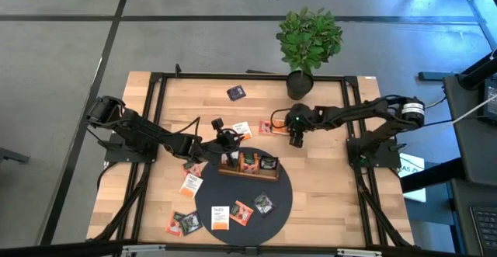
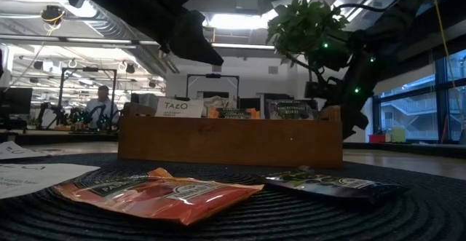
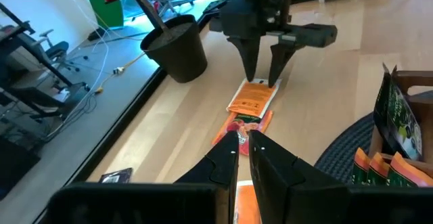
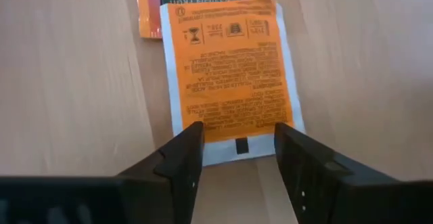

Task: Pick & Place Tea
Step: Put the white orange tea bag into the left section of the wooden organizer

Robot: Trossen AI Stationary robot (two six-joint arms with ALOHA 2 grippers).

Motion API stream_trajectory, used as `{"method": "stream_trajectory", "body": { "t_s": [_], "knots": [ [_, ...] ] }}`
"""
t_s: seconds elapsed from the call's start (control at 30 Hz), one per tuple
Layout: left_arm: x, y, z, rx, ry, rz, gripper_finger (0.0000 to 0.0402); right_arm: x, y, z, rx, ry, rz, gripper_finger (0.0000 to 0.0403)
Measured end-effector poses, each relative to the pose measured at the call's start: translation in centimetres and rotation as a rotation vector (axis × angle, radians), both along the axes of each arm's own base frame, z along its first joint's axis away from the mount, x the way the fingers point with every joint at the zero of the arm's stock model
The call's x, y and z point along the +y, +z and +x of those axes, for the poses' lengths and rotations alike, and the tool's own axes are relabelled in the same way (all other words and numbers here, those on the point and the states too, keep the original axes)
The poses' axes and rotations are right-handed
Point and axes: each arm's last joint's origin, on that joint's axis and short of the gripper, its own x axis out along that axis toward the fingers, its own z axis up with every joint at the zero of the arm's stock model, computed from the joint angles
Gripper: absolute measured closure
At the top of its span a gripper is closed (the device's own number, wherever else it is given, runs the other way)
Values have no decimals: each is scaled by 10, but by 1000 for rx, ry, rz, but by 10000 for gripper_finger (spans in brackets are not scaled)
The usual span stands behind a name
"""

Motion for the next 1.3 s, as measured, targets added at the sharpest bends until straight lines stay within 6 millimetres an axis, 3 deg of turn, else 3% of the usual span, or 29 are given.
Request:
{"method": "stream_trajectory", "body": {
  "t_s": [0.2, 0.73, 1.0, 1.3],
  "knots": [
    [0, 0, 0, 2, -3, 0, 368, 4, -6, -5, 78, -55, 65, 251],
    [0, 0, 0, 3, -4, 1, 368, 7, -7, -4, 86, -12, 32, 395],
    [0, 0, 0, 7, -4, 2, 368, 7, -8, -5, 71, -110, 80, 381],
    [0, 0, 0, 7, -4, 2, 368, 18, -5, -5, 97, -121, 109, 399]
  ]
}}
